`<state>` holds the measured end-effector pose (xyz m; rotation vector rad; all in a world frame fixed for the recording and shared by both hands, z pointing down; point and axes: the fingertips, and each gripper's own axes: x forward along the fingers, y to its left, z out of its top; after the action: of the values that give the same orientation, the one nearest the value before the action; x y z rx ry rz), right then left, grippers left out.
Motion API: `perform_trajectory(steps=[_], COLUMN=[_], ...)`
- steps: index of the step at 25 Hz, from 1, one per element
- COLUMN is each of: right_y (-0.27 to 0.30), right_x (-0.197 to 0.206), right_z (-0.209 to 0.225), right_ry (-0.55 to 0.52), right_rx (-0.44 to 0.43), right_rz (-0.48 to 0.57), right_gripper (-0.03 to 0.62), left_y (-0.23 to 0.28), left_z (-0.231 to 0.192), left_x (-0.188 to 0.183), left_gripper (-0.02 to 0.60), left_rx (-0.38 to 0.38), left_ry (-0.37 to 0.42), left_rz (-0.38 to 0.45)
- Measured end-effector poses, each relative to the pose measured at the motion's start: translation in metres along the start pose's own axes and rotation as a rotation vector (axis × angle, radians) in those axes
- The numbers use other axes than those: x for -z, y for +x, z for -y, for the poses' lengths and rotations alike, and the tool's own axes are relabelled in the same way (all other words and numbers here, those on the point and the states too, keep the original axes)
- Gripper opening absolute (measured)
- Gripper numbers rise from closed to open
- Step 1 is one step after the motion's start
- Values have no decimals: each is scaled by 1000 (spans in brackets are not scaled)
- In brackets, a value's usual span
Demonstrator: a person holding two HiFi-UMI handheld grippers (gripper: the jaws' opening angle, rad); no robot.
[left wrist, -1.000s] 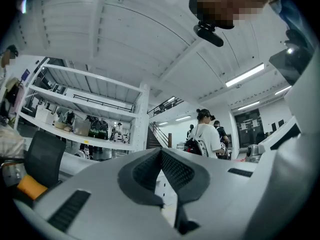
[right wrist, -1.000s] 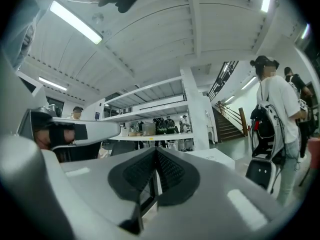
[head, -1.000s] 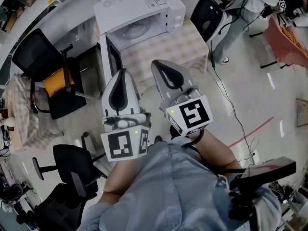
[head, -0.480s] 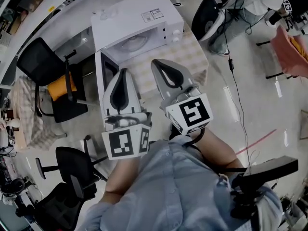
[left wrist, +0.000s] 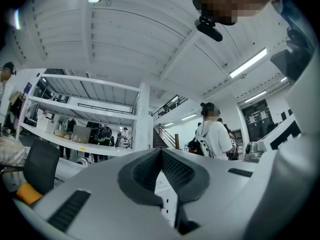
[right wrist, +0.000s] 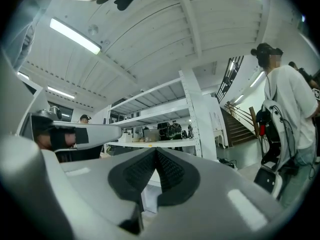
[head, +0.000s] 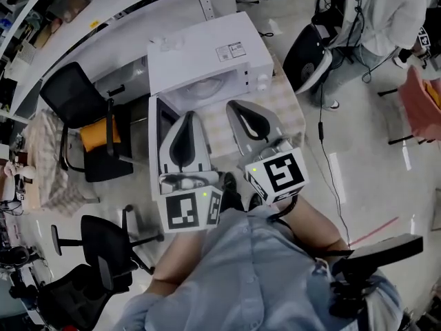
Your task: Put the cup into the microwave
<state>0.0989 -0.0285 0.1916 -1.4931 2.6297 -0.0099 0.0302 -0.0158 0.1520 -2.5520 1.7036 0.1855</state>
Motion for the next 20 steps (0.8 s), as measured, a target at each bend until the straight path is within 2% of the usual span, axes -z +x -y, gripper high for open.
perform_trajectory(steps=[8,20], right_y=[24,105], right_x=[5,21], right_z=[6,15], right_ry=[-41,-45], right_rx=[-31,-81], right_rz=[-11,-38], right_gripper=[2,2], left_y=[17,74], left_z=[-20,-85], left_x=[10,28], left_gripper=[6,6], left_rx=[-33,-92], left_ry=[-33,-63], left_rz=[33,22])
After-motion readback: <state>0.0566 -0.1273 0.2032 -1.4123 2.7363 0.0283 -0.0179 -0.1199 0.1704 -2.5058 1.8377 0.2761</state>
